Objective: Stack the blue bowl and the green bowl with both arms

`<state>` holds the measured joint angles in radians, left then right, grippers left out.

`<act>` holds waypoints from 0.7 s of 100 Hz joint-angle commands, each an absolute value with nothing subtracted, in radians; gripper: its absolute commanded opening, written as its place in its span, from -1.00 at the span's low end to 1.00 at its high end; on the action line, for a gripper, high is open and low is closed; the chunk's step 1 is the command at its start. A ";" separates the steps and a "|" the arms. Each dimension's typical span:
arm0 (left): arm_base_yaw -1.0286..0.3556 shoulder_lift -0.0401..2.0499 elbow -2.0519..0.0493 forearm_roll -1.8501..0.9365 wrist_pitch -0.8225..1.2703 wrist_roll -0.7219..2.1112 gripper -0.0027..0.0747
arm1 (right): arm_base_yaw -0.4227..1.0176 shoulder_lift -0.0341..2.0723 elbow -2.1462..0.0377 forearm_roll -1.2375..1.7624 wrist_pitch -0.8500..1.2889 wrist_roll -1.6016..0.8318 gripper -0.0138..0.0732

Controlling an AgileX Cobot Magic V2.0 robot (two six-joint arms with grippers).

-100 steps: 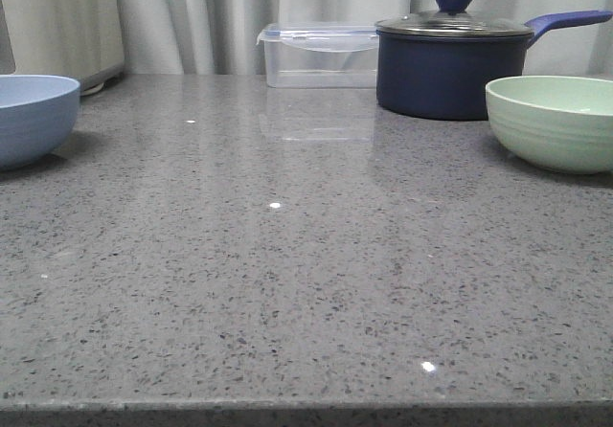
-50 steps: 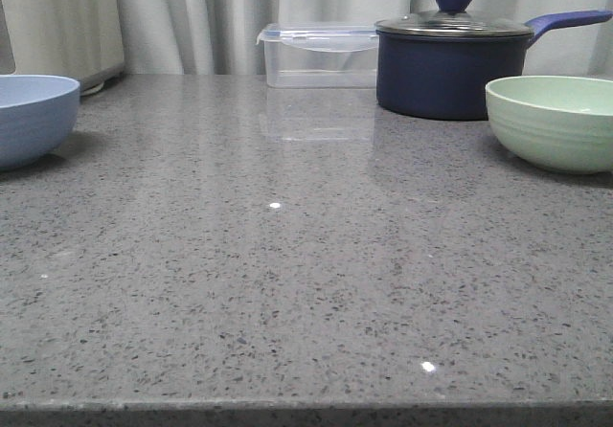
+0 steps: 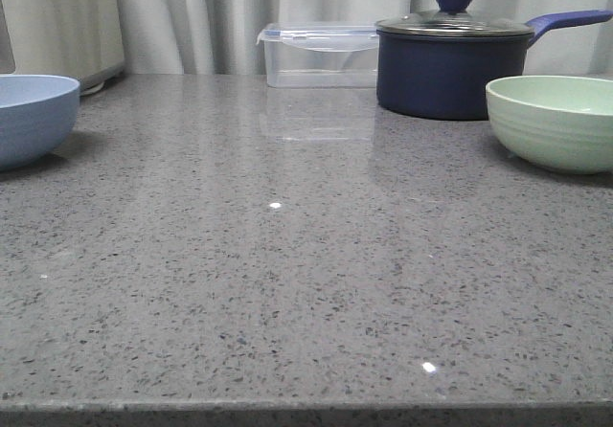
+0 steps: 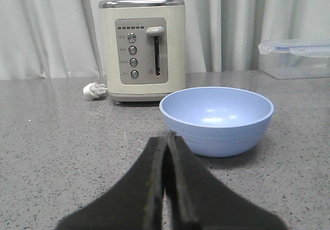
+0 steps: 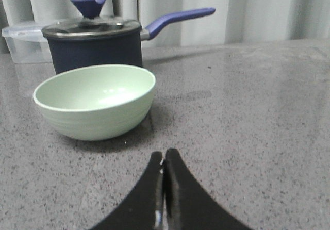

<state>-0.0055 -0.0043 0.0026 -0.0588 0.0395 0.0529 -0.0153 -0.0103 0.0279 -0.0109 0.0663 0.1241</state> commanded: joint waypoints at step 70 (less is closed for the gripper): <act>-0.003 0.322 -0.492 -0.067 0.329 0.044 -0.98 | -0.019 0.286 -0.406 0.040 0.492 0.122 -0.86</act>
